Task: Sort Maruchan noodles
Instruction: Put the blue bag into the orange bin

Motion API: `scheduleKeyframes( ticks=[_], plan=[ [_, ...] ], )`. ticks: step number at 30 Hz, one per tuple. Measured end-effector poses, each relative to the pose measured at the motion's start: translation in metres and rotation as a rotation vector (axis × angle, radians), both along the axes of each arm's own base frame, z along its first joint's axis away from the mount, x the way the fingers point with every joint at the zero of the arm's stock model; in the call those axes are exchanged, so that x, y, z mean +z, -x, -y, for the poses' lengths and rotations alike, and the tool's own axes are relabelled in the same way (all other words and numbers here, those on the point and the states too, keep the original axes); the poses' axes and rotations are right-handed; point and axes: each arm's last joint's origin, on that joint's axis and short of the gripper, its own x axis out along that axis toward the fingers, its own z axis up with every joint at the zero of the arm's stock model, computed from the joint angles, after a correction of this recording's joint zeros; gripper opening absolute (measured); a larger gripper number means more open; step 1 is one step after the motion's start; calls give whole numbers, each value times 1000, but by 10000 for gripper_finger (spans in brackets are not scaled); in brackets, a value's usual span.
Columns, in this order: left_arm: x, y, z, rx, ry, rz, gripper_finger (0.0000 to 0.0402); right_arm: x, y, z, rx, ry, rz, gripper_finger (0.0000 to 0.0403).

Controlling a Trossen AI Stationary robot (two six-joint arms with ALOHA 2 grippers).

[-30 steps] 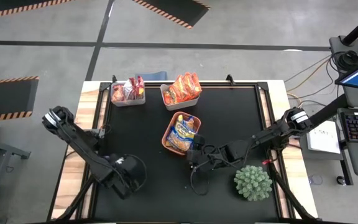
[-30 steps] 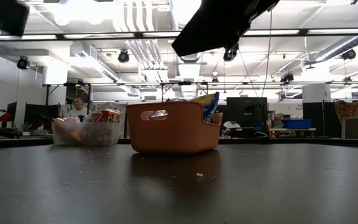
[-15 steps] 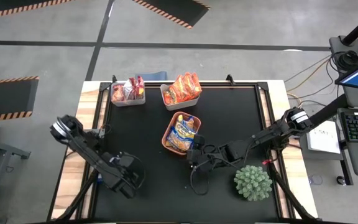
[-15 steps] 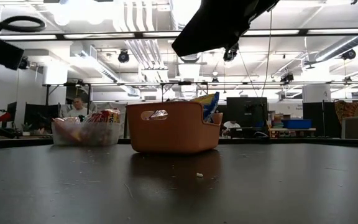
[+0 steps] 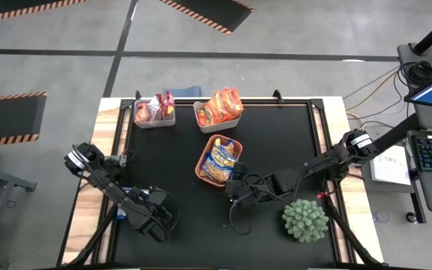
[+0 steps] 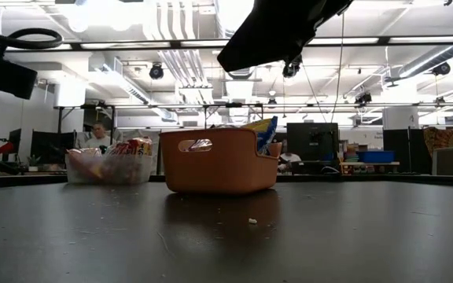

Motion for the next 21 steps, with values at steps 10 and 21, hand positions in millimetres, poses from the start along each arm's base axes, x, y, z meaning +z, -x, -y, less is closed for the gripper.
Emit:
scheduleKeyframes(
  ticks=[10, 21],
  plan=[
    [-10, -2, 2, -16, -20, -14, 196, 0, 0, 0, -1, -1, 0, 134],
    [-12, -2, 1, -25, -21, -21, 86, 0, 0, 0, 0, -1, 0, 134]
  ],
)
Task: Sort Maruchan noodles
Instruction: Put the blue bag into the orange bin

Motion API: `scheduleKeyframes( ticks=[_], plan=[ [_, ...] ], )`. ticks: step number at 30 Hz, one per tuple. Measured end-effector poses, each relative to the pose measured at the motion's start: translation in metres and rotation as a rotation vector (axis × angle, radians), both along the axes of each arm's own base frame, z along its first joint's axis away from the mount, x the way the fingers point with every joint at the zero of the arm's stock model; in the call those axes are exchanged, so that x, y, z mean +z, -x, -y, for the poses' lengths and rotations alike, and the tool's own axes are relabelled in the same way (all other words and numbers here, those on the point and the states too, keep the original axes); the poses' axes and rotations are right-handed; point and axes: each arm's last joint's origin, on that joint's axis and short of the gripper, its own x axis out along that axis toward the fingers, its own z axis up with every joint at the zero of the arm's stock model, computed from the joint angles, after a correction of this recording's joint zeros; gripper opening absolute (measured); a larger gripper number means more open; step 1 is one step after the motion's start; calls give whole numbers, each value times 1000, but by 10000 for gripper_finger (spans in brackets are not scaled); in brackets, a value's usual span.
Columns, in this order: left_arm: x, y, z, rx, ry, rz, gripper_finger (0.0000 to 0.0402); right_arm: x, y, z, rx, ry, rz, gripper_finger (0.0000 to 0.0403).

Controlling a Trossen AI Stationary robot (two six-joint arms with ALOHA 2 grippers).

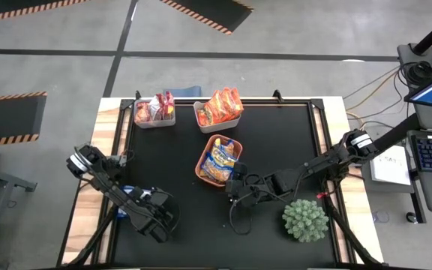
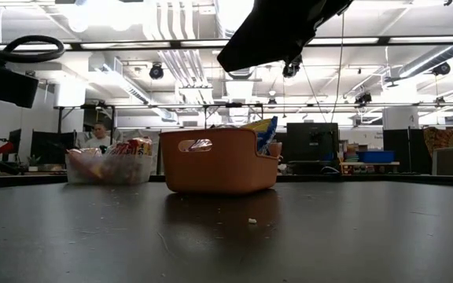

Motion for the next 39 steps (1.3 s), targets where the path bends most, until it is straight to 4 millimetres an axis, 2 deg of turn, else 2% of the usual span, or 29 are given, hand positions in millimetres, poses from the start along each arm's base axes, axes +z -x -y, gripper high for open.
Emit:
scheduleKeyframes(
  ticks=[4, 7, 10, 13, 16, 20, 26, 30, 35, 39],
  plan=[
    [-1, 0, 0, -13, -5, -3, 37, 0, 0, 0, 0, 0, 0, 134],
    [-2, -3, 1, -92, 3, 14, 7, 0, 0, 0, 2, 5, -1, 134],
    [-2, -13, 9, -338, 11, 98, 6, 0, 0, 0, 3, 6, -2, 134],
    [11, -40, 38, -629, 54, 343, 2, 0, 0, 0, 3, 7, -2, 134],
    [29, -45, 53, -876, -79, 398, 2, -1, 0, 0, 4, 8, -6, 134],
    [41, -42, 51, -879, -207, 360, 1, -1, 0, 0, 4, 10, -11, 134],
    [37, -40, 48, -827, -199, 364, 1, -5, 4, -2, 5, 1, -45, 134],
    [35, -43, 50, -828, -212, 417, 0, -11, 10, -7, 36, -52, -131, 134],
    [31, -48, 53, -865, -275, 462, 0, -17, 23, -23, 130, -146, -249, 134],
    [23, -55, 55, -886, -311, 490, 0, -11, 34, -37, 142, -165, -328, 134]
  ],
)
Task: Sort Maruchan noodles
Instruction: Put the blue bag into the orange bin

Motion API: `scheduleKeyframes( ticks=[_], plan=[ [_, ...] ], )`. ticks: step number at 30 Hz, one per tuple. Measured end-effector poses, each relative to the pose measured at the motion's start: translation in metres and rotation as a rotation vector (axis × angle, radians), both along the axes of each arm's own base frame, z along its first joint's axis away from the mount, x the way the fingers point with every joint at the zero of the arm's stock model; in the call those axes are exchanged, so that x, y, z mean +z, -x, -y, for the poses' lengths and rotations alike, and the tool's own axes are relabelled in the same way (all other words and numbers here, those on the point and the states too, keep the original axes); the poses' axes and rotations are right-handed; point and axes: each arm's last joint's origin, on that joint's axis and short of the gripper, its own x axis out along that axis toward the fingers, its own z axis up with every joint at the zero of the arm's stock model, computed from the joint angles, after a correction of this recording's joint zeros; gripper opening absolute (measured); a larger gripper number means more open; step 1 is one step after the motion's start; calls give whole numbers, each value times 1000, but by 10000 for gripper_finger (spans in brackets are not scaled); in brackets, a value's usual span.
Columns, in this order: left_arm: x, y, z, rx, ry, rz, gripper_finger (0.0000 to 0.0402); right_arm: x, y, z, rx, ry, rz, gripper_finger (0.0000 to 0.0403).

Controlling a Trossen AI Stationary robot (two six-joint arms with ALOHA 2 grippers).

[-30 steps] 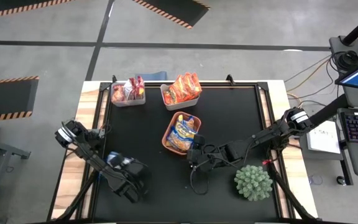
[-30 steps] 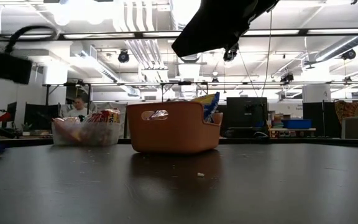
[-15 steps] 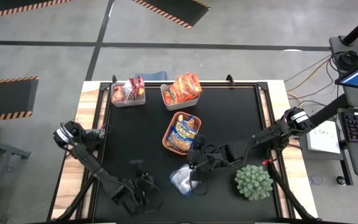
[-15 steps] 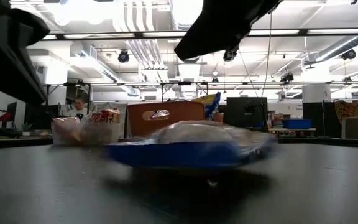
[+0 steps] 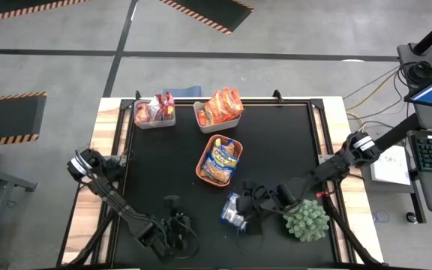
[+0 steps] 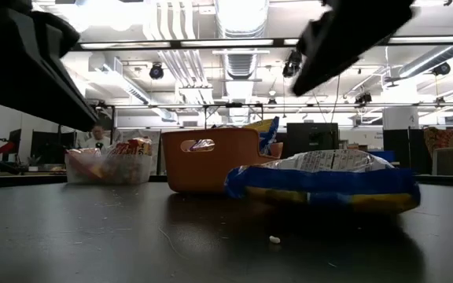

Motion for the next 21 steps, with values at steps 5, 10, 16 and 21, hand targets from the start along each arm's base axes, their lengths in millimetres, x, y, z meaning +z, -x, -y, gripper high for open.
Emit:
scheduleKeyframes(
  ticks=[5, 10, 16, 21],
  plan=[
    [-7, -9, -1, -31, -17, 41, 0, 4, 19, -18, -5, 12, -120, 134],
    [-8, -13, -3, -37, -25, 59, 0, 5, 27, -33, -9, -32, -116, 140],
    [-8, -13, -2, -42, -21, 63, 0, 1, 25, -36, -53, -66, -114, 199],
    [-8, -12, -1, -46, -14, 67, 0, 8, 18, -41, -34, -120, -27, 264]
  ],
)
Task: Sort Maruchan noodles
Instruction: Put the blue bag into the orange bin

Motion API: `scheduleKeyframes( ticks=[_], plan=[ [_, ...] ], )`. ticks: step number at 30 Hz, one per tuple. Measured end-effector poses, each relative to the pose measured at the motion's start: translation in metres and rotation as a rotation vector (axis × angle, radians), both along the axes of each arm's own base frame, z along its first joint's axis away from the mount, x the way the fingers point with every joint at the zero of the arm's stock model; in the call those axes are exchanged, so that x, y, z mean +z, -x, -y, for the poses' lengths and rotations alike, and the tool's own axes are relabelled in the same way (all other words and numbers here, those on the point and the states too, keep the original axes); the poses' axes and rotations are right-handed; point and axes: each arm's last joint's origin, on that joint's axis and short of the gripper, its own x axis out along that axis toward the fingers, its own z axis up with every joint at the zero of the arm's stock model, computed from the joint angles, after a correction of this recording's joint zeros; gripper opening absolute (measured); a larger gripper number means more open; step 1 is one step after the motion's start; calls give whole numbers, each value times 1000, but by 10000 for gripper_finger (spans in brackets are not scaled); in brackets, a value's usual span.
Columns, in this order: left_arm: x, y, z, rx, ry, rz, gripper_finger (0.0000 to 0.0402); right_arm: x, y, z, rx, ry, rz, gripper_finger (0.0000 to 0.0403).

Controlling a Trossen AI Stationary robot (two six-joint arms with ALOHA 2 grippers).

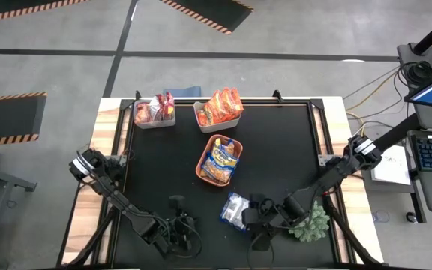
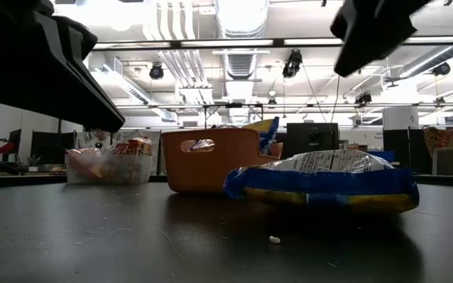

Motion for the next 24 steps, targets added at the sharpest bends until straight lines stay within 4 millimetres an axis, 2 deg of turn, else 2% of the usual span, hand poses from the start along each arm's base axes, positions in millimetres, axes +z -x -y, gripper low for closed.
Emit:
scheduleKeyframes(
  ticks=[4, 7, 10, 16, 20, 24],
  plan=[
    [0, 0, 1, -2, 8, 8, 0, 10, -5, -4, 20, -3, 33, 300],
    [1, 0, 2, -3, 16, 15, 0, 12, -14, -9, 39, 9, 42, 307],
    [1, -1, 3, -3, 21, 20, 0, 10, -26, -18, 79, 55, 28, 302],
    [1, 1, 5, -11, 28, 27, 0, -9, -43, -29, 100, 209, -172, 280],
    [-1, 2, 6, -12, 35, 31, 0, -25, -54, -35, 81, 328, -284, 264],
    [-1, 1, 6, -12, 41, 36, 0, -31, -64, -39, 33, 440, -329, 249]
  ],
)
